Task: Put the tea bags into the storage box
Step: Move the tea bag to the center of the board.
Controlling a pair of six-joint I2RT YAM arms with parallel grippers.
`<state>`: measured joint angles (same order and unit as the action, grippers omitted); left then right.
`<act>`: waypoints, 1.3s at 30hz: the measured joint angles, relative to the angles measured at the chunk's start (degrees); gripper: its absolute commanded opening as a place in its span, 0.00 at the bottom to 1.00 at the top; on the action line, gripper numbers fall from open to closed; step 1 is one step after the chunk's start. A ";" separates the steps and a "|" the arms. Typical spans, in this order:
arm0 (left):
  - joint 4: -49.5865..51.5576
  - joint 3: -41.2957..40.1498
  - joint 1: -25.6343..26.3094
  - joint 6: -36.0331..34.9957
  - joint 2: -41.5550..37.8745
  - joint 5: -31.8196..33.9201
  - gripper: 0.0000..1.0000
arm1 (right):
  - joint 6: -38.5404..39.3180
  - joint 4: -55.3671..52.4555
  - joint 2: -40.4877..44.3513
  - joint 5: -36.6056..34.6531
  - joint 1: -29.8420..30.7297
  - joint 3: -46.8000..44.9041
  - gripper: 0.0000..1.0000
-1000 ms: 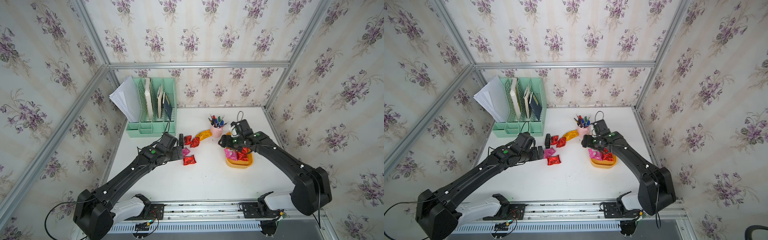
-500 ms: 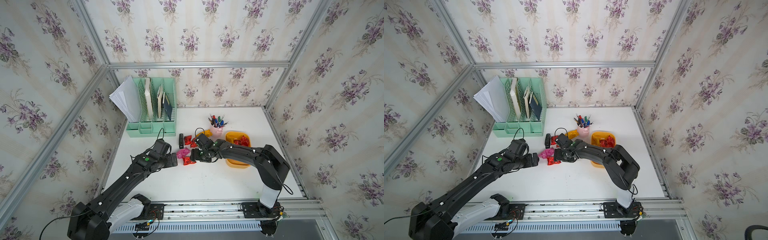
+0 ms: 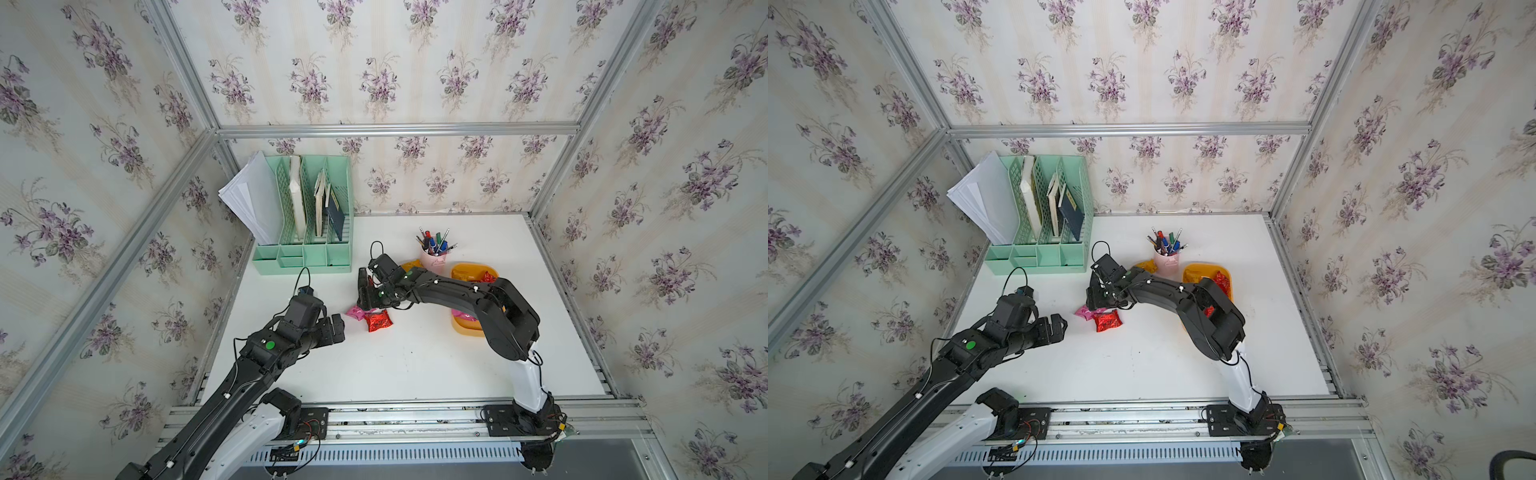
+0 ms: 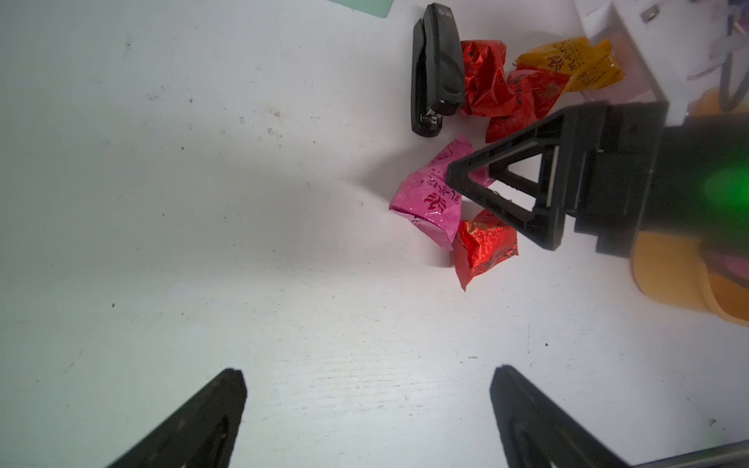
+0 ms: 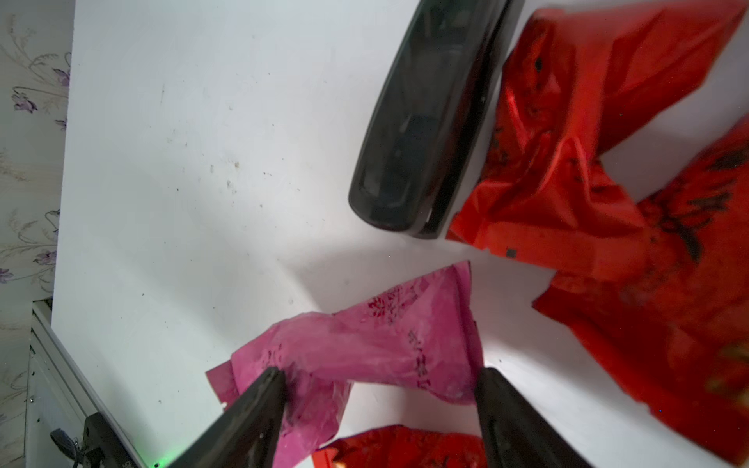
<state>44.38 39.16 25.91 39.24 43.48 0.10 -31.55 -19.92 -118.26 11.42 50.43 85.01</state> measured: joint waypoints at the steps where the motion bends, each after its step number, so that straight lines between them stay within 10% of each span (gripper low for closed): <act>1: 0.26 -0.07 0.00 0.15 -0.50 0.15 0.99 | -0.02 0.20 0.70 0.31 0.00 -1.18 0.80; 15: 1.27 0.17 0.00 -0.20 -1.11 0.68 0.99 | -6.19 0.70 13.11 4.48 0.66 -18.69 0.81; 39: 1.14 4.31 -0.02 -4.74 2.64 1.18 0.99 | -14.01 -4.52 11.45 8.31 7.23 -18.40 0.82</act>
<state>45.52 43.46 25.89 34.50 46.13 1.28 -45.56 -24.45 -106.80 19.73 57.67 66.61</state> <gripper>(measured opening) 0.990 0.812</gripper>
